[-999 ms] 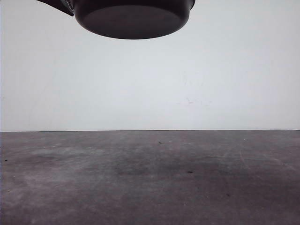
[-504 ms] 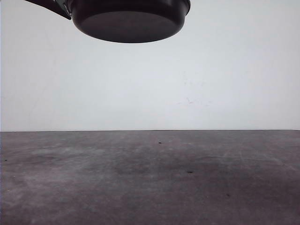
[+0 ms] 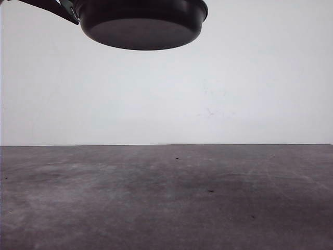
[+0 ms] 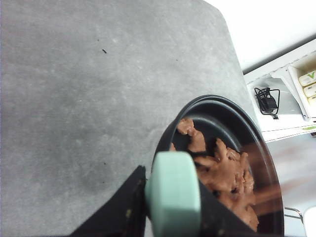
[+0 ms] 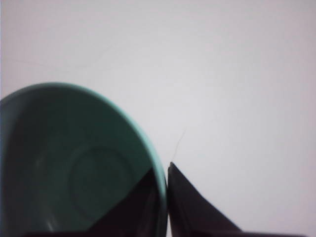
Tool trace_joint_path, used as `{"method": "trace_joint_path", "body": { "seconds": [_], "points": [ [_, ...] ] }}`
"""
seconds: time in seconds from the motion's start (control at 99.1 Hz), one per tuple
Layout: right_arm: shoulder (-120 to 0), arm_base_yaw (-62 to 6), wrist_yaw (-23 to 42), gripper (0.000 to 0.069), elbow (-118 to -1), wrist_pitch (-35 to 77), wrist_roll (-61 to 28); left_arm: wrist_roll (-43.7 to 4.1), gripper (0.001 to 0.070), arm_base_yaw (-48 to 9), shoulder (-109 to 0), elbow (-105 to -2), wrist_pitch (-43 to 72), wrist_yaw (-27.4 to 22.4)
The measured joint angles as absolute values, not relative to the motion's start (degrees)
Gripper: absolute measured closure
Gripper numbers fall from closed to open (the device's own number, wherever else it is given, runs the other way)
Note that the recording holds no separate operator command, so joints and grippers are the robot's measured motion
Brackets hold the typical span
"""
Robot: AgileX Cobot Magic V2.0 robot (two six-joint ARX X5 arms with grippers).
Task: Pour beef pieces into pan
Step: 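Tilt the bowl with the right gripper, pouring beef cubes into the pan, then lower the empty bowl onto the table with the right gripper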
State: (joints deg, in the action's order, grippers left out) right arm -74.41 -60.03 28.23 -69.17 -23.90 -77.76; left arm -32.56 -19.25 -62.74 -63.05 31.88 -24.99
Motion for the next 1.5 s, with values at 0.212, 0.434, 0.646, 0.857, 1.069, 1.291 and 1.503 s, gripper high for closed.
{"method": "trace_joint_path", "body": {
  "seconds": [0.212, 0.434, 0.646, 0.857, 1.069, 1.291, 1.503],
  "points": [
    [-74.7, -60.14, 28.08, 0.0677, -69.17, -24.56, -77.34, -32.56, 0.0651, -19.25, -62.85, -63.05, 31.29, -24.99],
    [-75.24, -56.16, 28.49, 0.0677, -69.17, -15.7, -63.55, -32.53, 0.0651, -19.25, -62.96, -63.05, 31.35, -24.99],
    [-73.56, -51.44, 23.68, 0.0677, -69.12, 0.6, -33.01, -32.18, 0.0651, -19.25, -62.96, -63.05, 31.55, -24.99],
    [-67.81, -41.12, 10.44, 0.0677, -69.47, 7.68, -2.28, -30.55, 0.0651, -19.25, -63.09, -63.05, 31.53, -24.82],
    [-69.71, -22.96, -0.78, 0.0677, -68.49, 30.55, 13.5, -29.21, 0.0651, -19.25, -63.11, -63.05, 31.53, -24.8],
    [-74.02, -11.97, -3.53, 0.0677, -56.71, 31.09, 15.11, -28.16, 0.0651, -19.25, -63.57, -63.05, 31.29, -24.82],
    [-78.5, -10.61, -7.35, 0.0677, -42.61, 24.69, 16.47, -28.03, 0.0651, -19.25, -64.23, -63.05, 31.07, -24.8]
  ]
}}
